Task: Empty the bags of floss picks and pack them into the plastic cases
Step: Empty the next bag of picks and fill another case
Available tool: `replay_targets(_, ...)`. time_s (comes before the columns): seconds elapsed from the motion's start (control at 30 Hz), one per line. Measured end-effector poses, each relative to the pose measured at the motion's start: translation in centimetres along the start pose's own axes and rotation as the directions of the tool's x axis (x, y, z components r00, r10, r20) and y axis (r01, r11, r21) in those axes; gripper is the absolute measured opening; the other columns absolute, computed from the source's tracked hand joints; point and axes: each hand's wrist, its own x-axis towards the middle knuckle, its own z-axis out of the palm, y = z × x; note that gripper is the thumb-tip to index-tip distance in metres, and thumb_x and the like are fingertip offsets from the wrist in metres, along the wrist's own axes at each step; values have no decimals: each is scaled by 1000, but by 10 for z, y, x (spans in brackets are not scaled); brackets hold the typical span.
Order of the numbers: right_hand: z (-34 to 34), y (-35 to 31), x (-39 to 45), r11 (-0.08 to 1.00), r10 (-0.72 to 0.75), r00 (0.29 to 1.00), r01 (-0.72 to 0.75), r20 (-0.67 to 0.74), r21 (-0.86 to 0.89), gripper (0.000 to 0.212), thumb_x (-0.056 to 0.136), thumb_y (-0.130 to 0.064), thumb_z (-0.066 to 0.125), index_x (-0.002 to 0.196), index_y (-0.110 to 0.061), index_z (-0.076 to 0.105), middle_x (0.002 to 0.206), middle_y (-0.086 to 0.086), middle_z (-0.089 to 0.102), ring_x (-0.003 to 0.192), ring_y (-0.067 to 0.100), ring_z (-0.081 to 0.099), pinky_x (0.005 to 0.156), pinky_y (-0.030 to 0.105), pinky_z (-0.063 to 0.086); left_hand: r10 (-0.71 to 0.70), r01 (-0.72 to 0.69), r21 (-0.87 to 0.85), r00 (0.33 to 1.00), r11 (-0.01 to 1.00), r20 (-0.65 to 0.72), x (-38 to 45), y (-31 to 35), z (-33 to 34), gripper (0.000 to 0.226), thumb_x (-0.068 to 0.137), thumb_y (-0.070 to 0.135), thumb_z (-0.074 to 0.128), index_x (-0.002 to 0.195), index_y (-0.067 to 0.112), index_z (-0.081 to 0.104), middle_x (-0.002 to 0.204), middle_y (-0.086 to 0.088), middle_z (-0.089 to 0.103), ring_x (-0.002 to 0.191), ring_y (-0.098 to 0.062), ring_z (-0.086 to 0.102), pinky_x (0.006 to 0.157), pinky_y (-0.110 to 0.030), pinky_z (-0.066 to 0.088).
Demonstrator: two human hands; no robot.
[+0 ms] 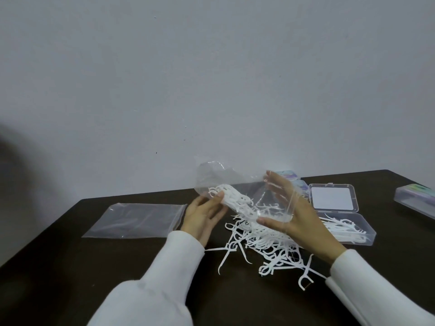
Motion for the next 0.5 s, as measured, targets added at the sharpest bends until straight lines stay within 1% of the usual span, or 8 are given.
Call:
replay_targets(0.07,0,1,0,1000,1,1000,0,9,-28,90,60,-57,70,135,-54,20,138,-33,33,128,-5,36,109,33,35,-48,46,80,998,996,27,-1,-6,1,48,74,0,66,120,-7,53,109,-18,68,85,-17,70,69,-22,57)
replay_targets(0.13,0,3,0,999,0,1000,1,19,-53,88,61,-57,70,135,-54,22,143,-23,35,130,0,37,110,37,35,-44,42,122,999,992,14,-1,-11,-1,31,80,-4,62,112,-5,58,95,-12,72,80,-15,71,67,-21,57)
replay_targets(0.17,0,3,0,998,-3,1000,5,24,-62,86,62,-55,70,135,-52,23,142,-22,36,130,0,37,110,36,35,-38,36,127,999,991,12,-1,-12,-2,28,81,-5,61,109,-3,59,90,-9,73,79,-14,71,67,-20,57)
replay_targets(0.27,-2,4,0,995,-15,999,19,35,-96,78,67,-50,70,133,-46,30,138,-23,40,126,-5,40,108,32,38,-9,6,155,1000,988,17,0,-10,-5,27,80,-7,62,105,3,61,89,-7,73,79,-12,71,70,-19,57)
replay_targets(0.33,-3,3,0,994,-17,999,20,33,-110,71,69,-45,72,129,-46,33,130,-21,47,120,-5,46,104,30,41,-7,4,186,1000,983,14,1,-8,-7,28,80,-4,63,106,4,61,91,-7,73,82,-12,71,73,-20,56)
replay_targets(0.4,-3,1,1,992,-15,999,19,34,-128,60,71,-42,72,120,-49,38,118,-23,53,110,-5,52,100,27,45,-9,8,244,1000,970,2,1,-8,-6,28,80,0,65,107,5,62,92,-4,73,84,-12,69,75,-19,56)
replay_targets(0.43,-3,0,1,991,-13,999,18,38,-134,55,71,-44,70,116,-50,40,115,-23,55,106,-6,54,98,27,46,-6,6,271,1000,963,-1,0,-8,-6,26,80,2,66,105,6,63,90,-3,73,83,-10,69,74,-18,55)
replay_targets(0.5,-2,0,1,990,-5,998,13,55,-139,48,70,-55,64,113,-50,44,118,-16,57,104,-4,55,97,28,47,6,-10,294,1000,956,13,-1,-8,-5,20,81,2,66,100,8,64,84,1,74,78,-8,69,70,-17,54)
